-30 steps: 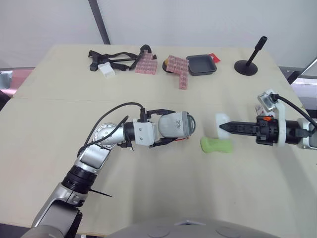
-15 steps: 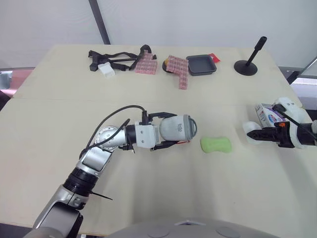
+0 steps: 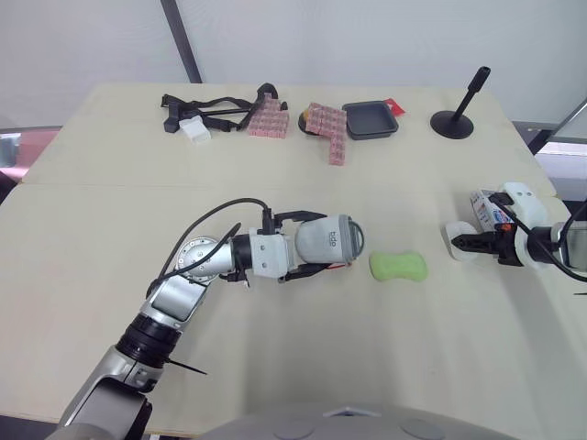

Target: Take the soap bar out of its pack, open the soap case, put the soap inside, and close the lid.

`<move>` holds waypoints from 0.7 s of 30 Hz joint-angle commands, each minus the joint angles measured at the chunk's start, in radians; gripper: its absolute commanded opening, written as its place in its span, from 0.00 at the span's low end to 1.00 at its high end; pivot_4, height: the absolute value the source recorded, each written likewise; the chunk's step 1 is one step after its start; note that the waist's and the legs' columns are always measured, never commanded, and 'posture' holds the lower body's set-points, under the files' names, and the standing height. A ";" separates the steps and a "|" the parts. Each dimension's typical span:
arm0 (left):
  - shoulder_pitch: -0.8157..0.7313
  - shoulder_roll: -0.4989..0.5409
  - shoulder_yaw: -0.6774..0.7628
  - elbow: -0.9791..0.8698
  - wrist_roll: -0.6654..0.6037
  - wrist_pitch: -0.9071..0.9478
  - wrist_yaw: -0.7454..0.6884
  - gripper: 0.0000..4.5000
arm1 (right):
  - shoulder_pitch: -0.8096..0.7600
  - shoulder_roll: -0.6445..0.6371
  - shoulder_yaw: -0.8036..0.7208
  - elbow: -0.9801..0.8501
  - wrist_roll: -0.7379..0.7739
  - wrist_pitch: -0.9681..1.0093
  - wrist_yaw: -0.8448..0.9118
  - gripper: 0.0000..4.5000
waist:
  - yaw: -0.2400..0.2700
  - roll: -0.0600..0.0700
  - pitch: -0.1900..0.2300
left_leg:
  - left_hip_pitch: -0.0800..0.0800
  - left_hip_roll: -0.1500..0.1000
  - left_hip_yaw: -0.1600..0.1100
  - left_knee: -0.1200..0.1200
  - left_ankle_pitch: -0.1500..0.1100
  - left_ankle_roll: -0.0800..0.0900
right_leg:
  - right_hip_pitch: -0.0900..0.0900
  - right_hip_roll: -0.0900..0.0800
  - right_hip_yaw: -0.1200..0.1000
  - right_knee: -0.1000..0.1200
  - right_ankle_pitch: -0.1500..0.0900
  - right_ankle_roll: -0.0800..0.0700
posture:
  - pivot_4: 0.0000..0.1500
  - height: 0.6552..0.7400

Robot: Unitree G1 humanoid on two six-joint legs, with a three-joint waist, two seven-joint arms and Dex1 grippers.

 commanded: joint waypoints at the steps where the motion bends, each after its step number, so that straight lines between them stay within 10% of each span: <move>1: 0.004 0.007 0.009 -0.038 -0.010 -0.001 0.008 0.77 | -0.023 0.014 -0.004 0.007 -0.043 0.011 0.023 0.44 | -0.001 0.000 0.000 | 0.000 0.000 0.000 0.000 0.000 0.000 | 0.000 0.000 0.000 0.000 0.000 0.000 | 1.00 1.00; 3: 0.002 0.006 0.008 -0.037 -0.010 0.000 0.009 0.77 | -0.029 0.016 0.006 0.009 -0.068 0.014 0.041 0.44 | -0.001 0.000 0.000 | 0.001 0.000 0.000 0.000 0.000 0.000 | 0.000 0.000 0.000 0.000 0.000 0.000 | 1.00 1.00; 9: -0.002 0.008 0.009 -0.032 -0.007 0.002 0.010 0.77 | -0.037 0.035 -0.009 0.008 -0.106 0.032 0.070 0.97 | -0.002 0.000 0.000 | 0.001 0.000 0.000 0.000 0.000 0.000 | 0.001 0.000 0.000 0.000 0.000 0.000 | 1.00 1.00; 21: -0.010 0.019 0.013 -0.012 -0.016 -0.010 -0.006 0.77 | -0.050 0.049 -0.117 -0.118 -0.077 0.005 0.169 0.99 | -0.001 0.000 0.000 | 0.002 0.000 0.000 0.000 0.000 0.000 | 0.001 0.000 0.000 0.001 0.000 0.000 | 1.00 1.00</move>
